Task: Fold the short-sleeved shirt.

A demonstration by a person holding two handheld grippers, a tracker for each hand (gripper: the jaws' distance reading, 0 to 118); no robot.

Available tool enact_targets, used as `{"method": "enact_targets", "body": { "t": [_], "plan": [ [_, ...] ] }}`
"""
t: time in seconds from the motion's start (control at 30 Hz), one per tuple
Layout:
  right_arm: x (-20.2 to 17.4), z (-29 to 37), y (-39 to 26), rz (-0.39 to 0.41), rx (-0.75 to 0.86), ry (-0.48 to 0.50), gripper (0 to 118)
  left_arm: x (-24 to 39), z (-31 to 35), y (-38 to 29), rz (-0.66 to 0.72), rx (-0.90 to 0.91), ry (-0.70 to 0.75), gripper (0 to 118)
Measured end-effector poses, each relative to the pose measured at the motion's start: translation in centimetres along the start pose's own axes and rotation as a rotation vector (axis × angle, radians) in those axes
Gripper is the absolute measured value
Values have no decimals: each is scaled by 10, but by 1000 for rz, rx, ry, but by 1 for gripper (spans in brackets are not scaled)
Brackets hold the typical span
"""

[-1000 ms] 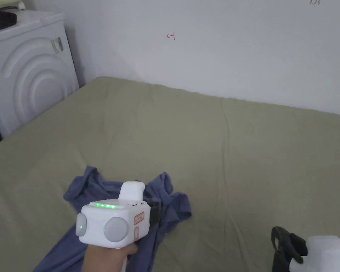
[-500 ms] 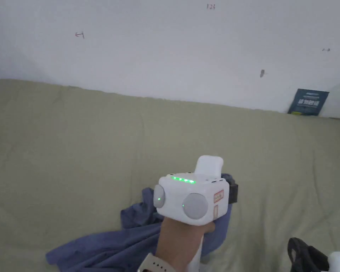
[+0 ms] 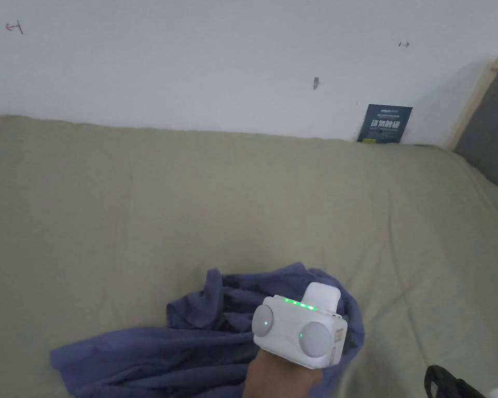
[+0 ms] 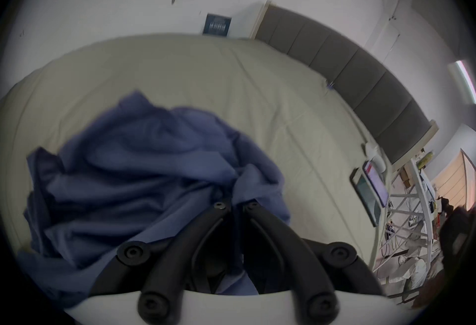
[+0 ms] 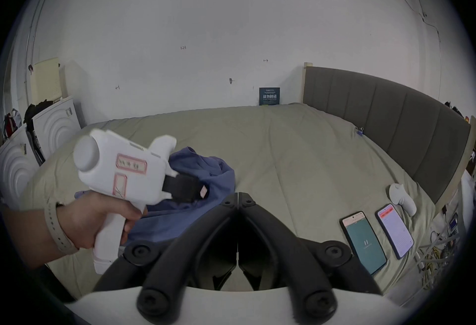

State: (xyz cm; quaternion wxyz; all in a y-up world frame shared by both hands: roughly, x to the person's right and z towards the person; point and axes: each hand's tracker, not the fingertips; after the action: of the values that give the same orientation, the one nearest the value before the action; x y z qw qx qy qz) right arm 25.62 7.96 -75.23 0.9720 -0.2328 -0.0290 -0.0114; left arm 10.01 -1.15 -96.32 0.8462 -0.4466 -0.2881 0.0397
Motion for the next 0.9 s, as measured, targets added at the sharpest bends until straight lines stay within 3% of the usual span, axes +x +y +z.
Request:
{"method": "enact_targets", "body": {
  "t": [0.1, 0.13, 0.17, 0.2, 0.23, 0.3, 0.47, 0.5, 0.53, 0.57, 0.6, 0.63, 0.7, 0.77, 0.9],
  "plan": [
    [-1, 1, 1, -6, 4, 3, 0, 0, 6, -3, -9, 34, -75, 11],
    [-3, 4, 1, -6, 5, 4, 0, 4, 16, -4, -34, 59, -92, 39],
    [-4, 7, 3, -6, 7, 9, 0, 8, 33, -7, -72, 79, -78, 77],
    [-6, 11, 4, -5, 15, 16, 0, 11, 51, -14, -95, 108, -81, 107],
    [-9, 16, 4, -3, 26, 20, 0, 13, 75, -25, -92, 159, -109, 118],
    [-15, 26, 6, 1, 36, 37, 0, 12, 120, -48, -94, 248, -150, 118],
    [-37, 60, 3, 11, 72, 82, 0, -4, 231, -135, -86, 313, -12, 118],
    [-41, 66, 2, 14, 78, 88, 0, -11, 249, -151, -62, 307, 31, 117],
    [-45, 73, 0, 16, 81, 99, 0, -18, 266, -168, -49, 295, 62, 107],
    [-49, 78, -1, 16, 86, 110, 0, -24, 280, -182, -38, 286, 80, 73],
    [-53, 84, -3, 16, 89, 116, 0, -32, 293, -192, -16, 274, 102, 16],
    [-57, 88, -5, 17, 90, 123, 0, -39, 302, -202, -1, 241, 139, 1],
    [-63, 96, -7, 16, 94, 140, 0, -54, 318, -221, 47, 237, 224, 1],
    [-69, 101, -9, 20, 97, 157, 0, -73, 330, -225, 132, 201, 217, 1],
    [-77, 106, -13, 32, 95, 187, 0, -124, 339, -207, 227, 167, 346, 1]
  ]
}}
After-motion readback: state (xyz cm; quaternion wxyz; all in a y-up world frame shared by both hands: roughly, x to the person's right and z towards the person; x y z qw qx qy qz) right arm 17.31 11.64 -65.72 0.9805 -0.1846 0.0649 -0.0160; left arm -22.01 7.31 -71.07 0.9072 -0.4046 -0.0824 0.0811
